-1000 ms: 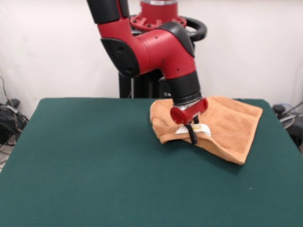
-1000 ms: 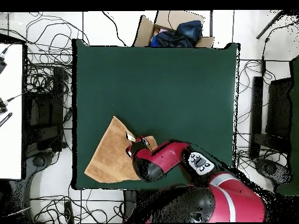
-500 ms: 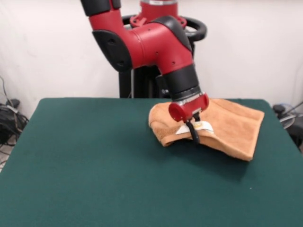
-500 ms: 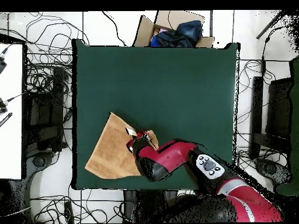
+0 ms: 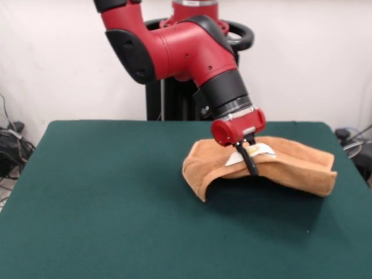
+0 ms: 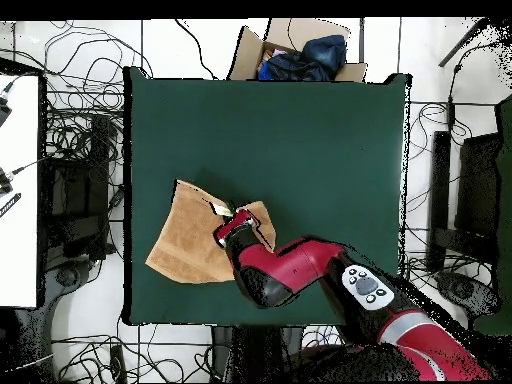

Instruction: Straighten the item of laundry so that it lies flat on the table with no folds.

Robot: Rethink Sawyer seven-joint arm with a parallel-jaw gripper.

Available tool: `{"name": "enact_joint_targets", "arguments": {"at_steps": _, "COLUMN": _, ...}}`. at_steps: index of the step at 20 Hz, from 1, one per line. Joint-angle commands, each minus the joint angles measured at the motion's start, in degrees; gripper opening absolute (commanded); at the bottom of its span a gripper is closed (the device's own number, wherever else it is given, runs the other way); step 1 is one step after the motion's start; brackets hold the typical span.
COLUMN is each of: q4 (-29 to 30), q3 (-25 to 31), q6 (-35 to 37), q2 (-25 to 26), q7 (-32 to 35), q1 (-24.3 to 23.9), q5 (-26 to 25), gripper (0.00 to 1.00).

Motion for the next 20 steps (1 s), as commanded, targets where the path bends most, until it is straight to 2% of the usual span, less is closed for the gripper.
{"name": "enact_joint_targets", "arguments": {"at_steps": 1, "q4": -1.7, "q3": 2.4, "q6": -1.8, "q2": 1.3, "q7": 10.5, "q1": 1.5, "q5": 2.3, "gripper": 0.00}}
{"name": "enact_joint_targets", "arguments": {"at_steps": 4, "q4": -3.6, "q3": -1.8, "q6": 1.2, "q2": 3.3, "q7": 7.8, "q1": 4.3, "q5": 2.0, "gripper": 0.00}}
{"name": "enact_joint_targets", "arguments": {"at_steps": 8, "q4": -4.5, "q3": -4.2, "q6": 1.3, "q2": 4.2, "q7": 6.6, "q1": 6.1, "q5": 1.8, "gripper": 0.00}}
{"name": "enact_joint_targets", "arguments": {"at_steps": 12, "q4": -7.2, "q3": -7.9, "q6": 5.1, "q2": 6.7, "q7": 5.2, "q1": 9.0, "q5": 1.7, "gripper": 0.00}}
{"name": "enact_joint_targets", "arguments": {"at_steps": 20, "q4": -8.0, "q3": -9.4, "q6": 6.1, "q2": 6.3, "q7": 6.5, "q1": 11.3, "q5": 3.0, "gripper": 0.00}}
